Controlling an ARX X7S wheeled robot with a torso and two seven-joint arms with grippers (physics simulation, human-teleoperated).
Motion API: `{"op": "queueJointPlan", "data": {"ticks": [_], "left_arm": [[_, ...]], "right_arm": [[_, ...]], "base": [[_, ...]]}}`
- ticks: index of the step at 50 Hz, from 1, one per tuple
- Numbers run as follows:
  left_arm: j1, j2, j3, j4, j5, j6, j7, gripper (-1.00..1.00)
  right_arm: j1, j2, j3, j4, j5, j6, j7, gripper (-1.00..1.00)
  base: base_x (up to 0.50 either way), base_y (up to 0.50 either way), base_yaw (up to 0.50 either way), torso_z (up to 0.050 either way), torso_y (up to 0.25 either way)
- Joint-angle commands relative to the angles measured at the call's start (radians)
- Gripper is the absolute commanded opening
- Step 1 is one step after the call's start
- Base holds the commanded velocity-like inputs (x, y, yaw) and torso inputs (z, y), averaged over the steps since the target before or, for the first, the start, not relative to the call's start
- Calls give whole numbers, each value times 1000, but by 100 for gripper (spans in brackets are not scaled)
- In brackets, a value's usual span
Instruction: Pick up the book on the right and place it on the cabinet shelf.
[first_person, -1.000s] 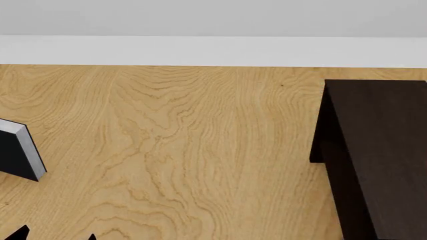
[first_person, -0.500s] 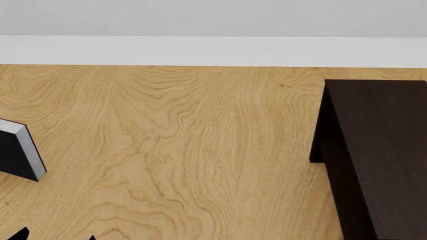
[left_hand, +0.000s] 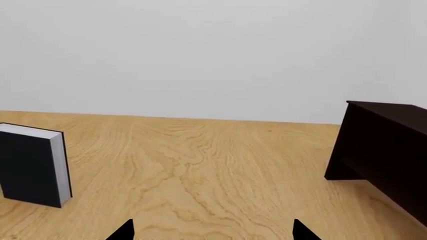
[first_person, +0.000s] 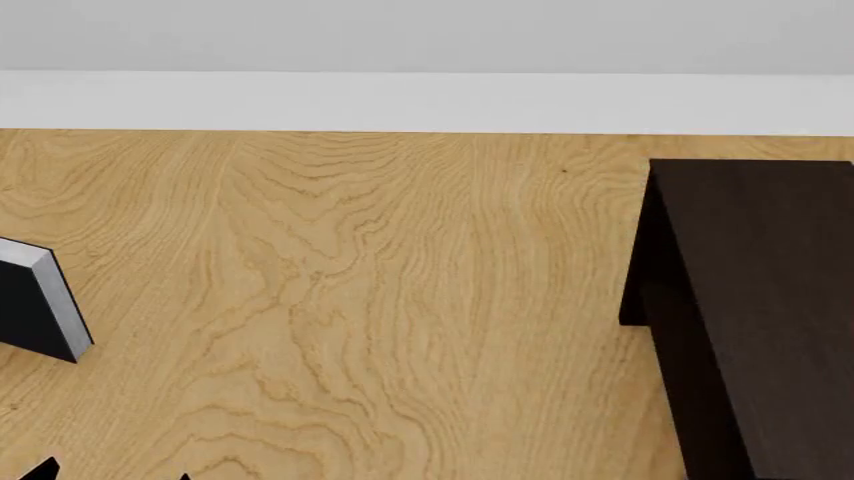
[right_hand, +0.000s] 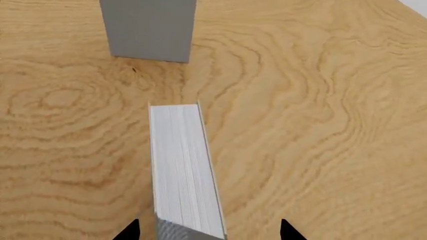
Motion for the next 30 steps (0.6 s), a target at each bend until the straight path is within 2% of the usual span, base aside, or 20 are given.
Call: {"op": "queueJointPlan", "data": {"ticks": [1, 22, 23, 24, 25, 26, 27, 30], "left_arm": [[0, -5, 4, -2, -2, 2, -5, 100], [-1, -12, 7, -9, -9, 10, -11, 100], [-2, -12, 7, -9, -9, 9, -12, 100], [-3, -13, 8, -8, -10, 8, -12, 100], [-4, -13, 8, -8, -10, 7, -13, 100], [-5, -14, 9, -7, -10, 7, -13, 100], [-5, -14, 9, -7, -11, 6, -14, 100], [-7, -16, 3, -2, -15, 1, -22, 100]], "right_arm": [[-49, -6, 19, 46, 15, -19, -28, 100], [-105, -18, 49, 87, 20, -32, -51, 100], [-104, -16, 53, 85, 8, -29, -34, -100], [-81, -39, 41, 70, 85, 34, 13, -100], [-94, -14, 58, 81, 77, -23, -31, -100], [-85, -10, 70, 84, 21, -9, 27, -100], [-85, -1, 70, 77, 29, -27, -1, -100], [-70, 45, 91, 47, -25, -48, 64, -100]], "base": [[0, 0, 0, 0, 0], [0, 0, 0, 0, 0], [0, 0, 0, 0, 0], [0, 0, 0, 0, 0], [0, 3, 8, 0, 0], [0, 4, 9, 0, 0], [11, 4, 8, 0, 0], [0, 4, 7, 0, 0]]}}
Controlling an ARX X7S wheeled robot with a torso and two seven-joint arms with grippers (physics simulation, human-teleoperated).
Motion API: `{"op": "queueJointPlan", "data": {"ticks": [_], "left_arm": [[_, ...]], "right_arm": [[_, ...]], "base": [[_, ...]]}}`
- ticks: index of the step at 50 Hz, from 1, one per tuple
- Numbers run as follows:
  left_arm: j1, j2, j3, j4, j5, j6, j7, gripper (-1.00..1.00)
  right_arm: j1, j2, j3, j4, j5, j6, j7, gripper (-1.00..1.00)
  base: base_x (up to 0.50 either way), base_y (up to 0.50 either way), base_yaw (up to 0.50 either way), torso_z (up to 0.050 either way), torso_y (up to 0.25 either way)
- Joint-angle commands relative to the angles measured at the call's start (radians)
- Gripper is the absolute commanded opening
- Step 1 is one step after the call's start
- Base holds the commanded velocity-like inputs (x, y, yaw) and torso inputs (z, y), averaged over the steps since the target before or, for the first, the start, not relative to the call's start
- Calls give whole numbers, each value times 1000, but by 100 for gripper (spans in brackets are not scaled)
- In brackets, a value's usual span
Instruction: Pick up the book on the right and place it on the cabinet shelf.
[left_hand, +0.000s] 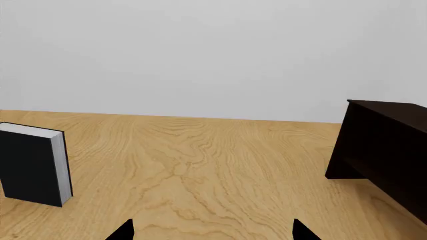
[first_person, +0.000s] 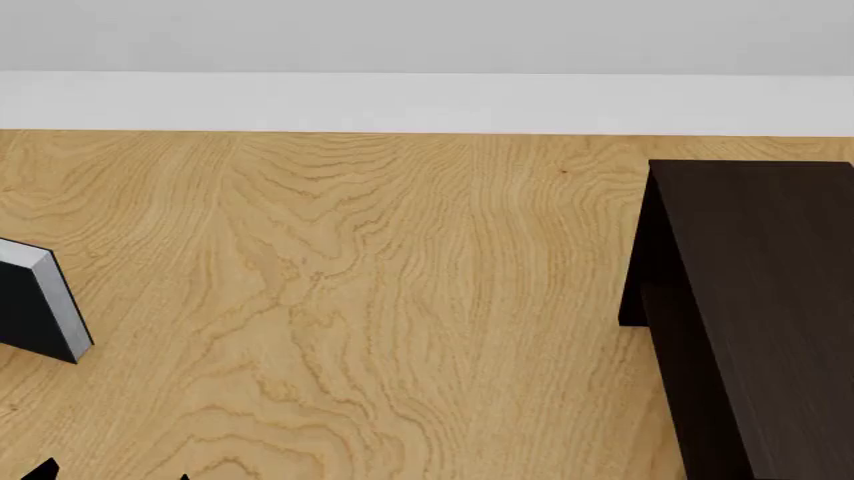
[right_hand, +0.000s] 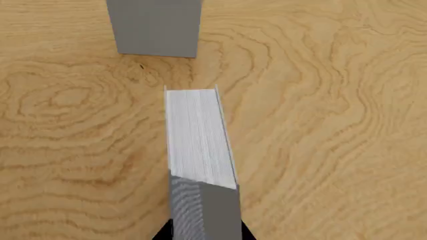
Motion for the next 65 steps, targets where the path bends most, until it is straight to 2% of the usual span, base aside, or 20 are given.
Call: {"op": "queueJointPlan", "data": {"ticks": [1, 16, 26, 49, 52, 63, 65], "left_arm": [[-5, -5, -3, 5, -8, -7, -11, 100], [-14, -11, 0, 6, -18, -10, -15, 100], [-13, -14, 3, 1, -17, -4, -16, 100], [-7, -22, 11, -14, -15, 21, -11, 100], [-7, -23, 10, -14, -16, 23, -11, 100], [-12, -28, 16, -14, -17, 22, -14, 100], [-13, -28, 17, -15, -18, 22, -15, 100]], "right_arm": [[22, 47, 51, 2, -13, -20, 91, -100], [75, 143, 134, -13, -13, -97, 171, -100], [118, 151, 202, -7, 19, -128, 206, -100], [132, 40, 382, 134, 184, -247, 185, -100], [112, 19, 402, 171, 282, -271, 136, -100], [112, -68, 449, 287, 311, -255, 126, -100], [124, -95, 444, 317, 300, -215, 164, -100]], "base": [[0, 0, 4, 0, 0], [1, 0, 0, 0, 0], [0, 0, 0, 0, 0], [0, 0, 0, 0, 0], [0, 0, 1, 0, 3], [0, 0, 0, 0, 1], [0, 0, 0, 0, 0]]}}
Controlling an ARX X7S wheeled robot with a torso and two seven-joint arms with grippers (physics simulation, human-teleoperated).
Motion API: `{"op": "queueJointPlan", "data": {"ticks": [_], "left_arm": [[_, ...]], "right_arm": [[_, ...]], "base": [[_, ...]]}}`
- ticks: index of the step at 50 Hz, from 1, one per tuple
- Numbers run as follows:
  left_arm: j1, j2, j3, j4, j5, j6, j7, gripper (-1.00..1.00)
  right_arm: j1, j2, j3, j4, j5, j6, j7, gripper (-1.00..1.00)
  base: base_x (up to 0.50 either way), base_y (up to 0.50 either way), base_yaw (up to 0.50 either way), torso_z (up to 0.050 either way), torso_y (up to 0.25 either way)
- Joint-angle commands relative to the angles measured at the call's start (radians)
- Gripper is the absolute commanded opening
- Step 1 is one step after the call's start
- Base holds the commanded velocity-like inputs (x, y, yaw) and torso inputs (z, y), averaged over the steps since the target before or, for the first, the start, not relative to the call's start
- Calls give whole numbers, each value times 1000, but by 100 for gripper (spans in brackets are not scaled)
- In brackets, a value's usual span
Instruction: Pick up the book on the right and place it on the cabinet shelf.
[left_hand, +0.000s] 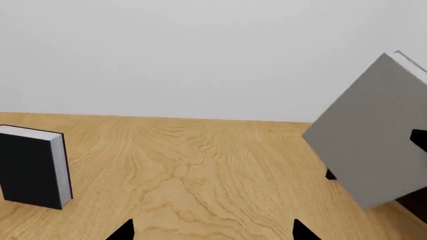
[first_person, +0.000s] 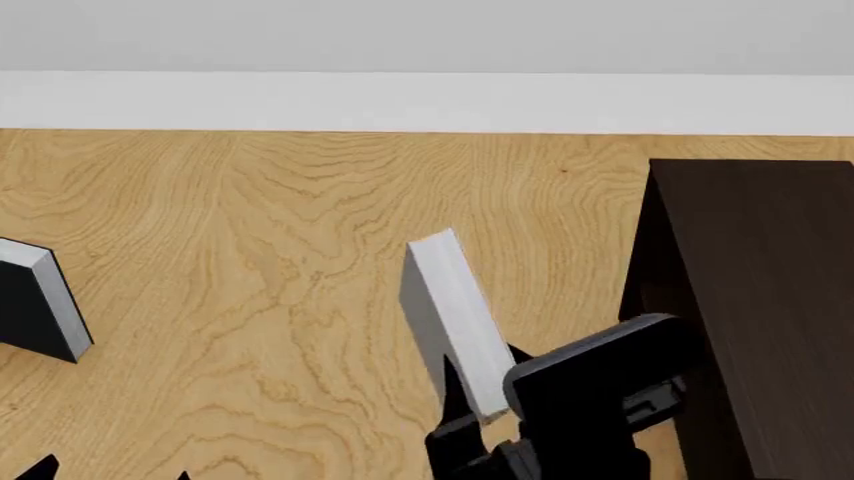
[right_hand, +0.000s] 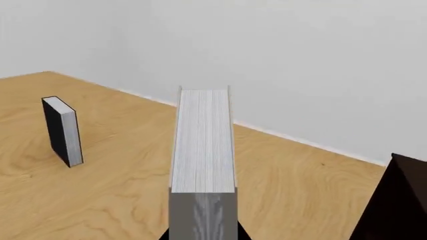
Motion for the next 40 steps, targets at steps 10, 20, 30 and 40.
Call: {"op": "queueJointPlan", "data": {"ticks": [10, 20, 30, 40], "left_arm": [[-8, -5, 11, -1, -5, -9, -12, 100], [-13, -6, 19, -1, -6, -12, -17, 100], [-16, -9, 14, 3, -20, -18, -23, 100], [-22, -15, 17, 11, -28, -23, -25, 100]], "right_arm": [[58, -227, 63, 221, -3, 170, 102, -100], [82, -361, 43, 288, -39, 303, 216, -100], [60, -539, -20, 388, -31, 520, 356, -100], [23, -702, -109, 468, -4, 776, 495, -100]], "base": [[0, 0, 0, 0, 1], [0, 0, 0, 0, 2], [0, 0, 0, 0, 1], [0, 0, 0, 0, 1]]}}
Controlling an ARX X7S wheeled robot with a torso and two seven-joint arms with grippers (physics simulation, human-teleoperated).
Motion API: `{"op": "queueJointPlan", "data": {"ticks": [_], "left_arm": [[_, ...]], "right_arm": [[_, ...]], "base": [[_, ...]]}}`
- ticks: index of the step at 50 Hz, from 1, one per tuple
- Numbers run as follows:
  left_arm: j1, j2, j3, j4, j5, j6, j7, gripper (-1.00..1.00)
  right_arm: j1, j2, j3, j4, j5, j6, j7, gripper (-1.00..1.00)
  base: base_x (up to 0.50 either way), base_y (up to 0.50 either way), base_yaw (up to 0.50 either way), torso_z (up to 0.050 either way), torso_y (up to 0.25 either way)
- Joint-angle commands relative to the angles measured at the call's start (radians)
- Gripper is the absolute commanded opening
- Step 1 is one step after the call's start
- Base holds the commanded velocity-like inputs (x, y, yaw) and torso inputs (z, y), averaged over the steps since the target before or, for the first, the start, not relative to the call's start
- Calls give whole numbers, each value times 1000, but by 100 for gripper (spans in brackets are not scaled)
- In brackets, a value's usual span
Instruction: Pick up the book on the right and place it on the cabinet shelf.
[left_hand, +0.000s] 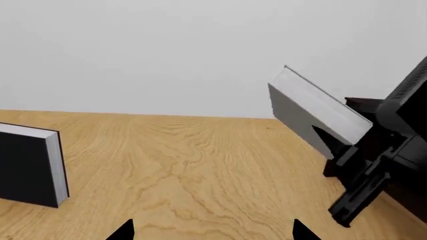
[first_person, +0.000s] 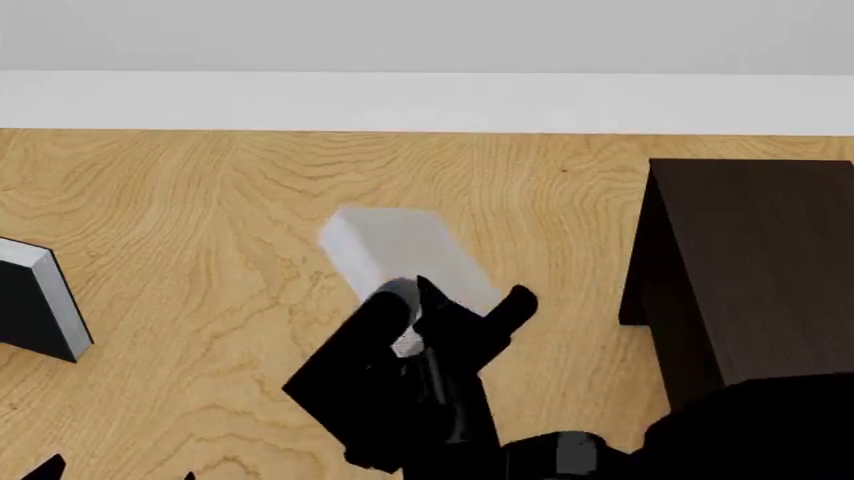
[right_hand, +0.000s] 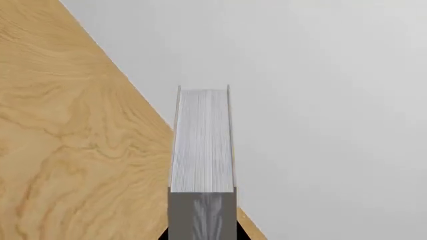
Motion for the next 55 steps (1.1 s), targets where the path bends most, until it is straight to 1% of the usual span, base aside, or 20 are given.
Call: {"op": "queueJointPlan", "data": {"ticks": [1, 2, 3, 6, 11, 16, 20, 37, 55], "left_arm": [[-7, -6, 2, 8, -9, -7, -5, 100], [-8, -6, 3, 8, -10, -7, -5, 100], [-8, -6, 4, 10, -12, -8, -5, 100], [-9, -8, 4, 12, -13, -9, -6, 100], [-8, -10, 6, 11, -15, -7, -7, 100], [-7, -12, 7, 10, -14, -3, -5, 100], [-5, -14, 8, 11, -14, 0, -6, 100], [-4, -19, 12, 10, -18, 4, -9, 100], [-2, -25, 23, 10, -9, 14, -14, 100]], "right_arm": [[-20, -183, -58, 92, -15, 281, 176, -100], [-19, -202, -72, 97, -10, 320, 190, -100], [-33, -206, -68, 108, -13, 317, 189, -100], [-54, -245, -86, 140, -2, 388, 215, -100], [-99, -272, -75, 191, -8, 477, 220, -100], [-130, -270, -37, 213, -44, 532, 212, -100], [-154, -262, -15, 233, -59, 545, 204, -100], [-193, -224, 51, 256, -21, 622, 242, -100], [-250, -238, 58, 337, 10, 753, 237, -100]], "base": [[0, 0, 0, 0, 0], [0, 0, 0, 0, 10], [0, 0, 0, 0, 0], [0, 0, 0, 0, 0], [0, 0, 0, 0, 2], [0, 0, 0, 0, 2], [0, 0, 0, 0, 0], [0, 0, 0, 0, 2], [0, 0, 0, 0, 1]]}}
